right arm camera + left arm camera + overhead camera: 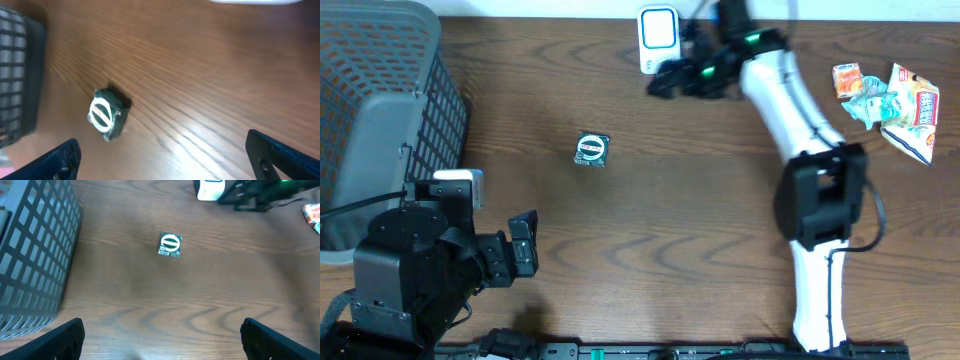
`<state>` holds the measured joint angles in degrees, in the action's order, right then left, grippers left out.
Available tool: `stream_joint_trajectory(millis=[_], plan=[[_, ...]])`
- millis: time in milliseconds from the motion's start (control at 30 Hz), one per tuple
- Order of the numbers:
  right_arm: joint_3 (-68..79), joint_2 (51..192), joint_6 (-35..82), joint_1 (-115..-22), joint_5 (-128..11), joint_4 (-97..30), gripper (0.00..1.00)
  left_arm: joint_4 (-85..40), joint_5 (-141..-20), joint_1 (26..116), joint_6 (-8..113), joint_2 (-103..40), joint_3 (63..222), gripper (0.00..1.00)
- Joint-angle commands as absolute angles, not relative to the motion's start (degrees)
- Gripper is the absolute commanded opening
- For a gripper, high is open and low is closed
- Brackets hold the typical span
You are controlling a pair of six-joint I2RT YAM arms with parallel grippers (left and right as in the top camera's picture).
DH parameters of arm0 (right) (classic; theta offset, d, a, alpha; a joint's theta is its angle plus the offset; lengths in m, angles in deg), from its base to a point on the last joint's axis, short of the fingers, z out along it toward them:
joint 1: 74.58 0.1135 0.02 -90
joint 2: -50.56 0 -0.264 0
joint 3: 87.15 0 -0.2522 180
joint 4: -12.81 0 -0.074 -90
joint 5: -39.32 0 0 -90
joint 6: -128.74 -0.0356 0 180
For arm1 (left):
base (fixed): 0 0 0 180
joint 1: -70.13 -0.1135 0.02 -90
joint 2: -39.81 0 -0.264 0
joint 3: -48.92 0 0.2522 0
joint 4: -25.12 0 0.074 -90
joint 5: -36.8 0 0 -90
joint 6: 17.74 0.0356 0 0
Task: Scan the item barcode
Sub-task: 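Move the right gripper to the Zam-Buk tin and grasp it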
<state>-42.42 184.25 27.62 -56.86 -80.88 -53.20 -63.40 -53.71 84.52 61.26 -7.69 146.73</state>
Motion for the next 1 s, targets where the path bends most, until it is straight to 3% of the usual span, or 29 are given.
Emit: stream_joint_trajectory(millis=[0, 600, 967], plan=[[-41.87, 183.81, 14.31, -51.25, -67.59, -50.40, 0.99, -63.46, -53.62, 84.33, 60.58, -7.65, 147.25, 0.98], [-41.85, 186.35, 0.80, -32.23, -40.20, -47.36, 0.96, -63.46, -53.62, 84.33, 60.58, -7.65, 147.25, 0.98], [-41.85, 192.18, -1.07, -28.60, -39.24, -45.62, 0.98, -63.46, -53.60, 84.33, 60.58, -7.65, 147.25, 0.98]])
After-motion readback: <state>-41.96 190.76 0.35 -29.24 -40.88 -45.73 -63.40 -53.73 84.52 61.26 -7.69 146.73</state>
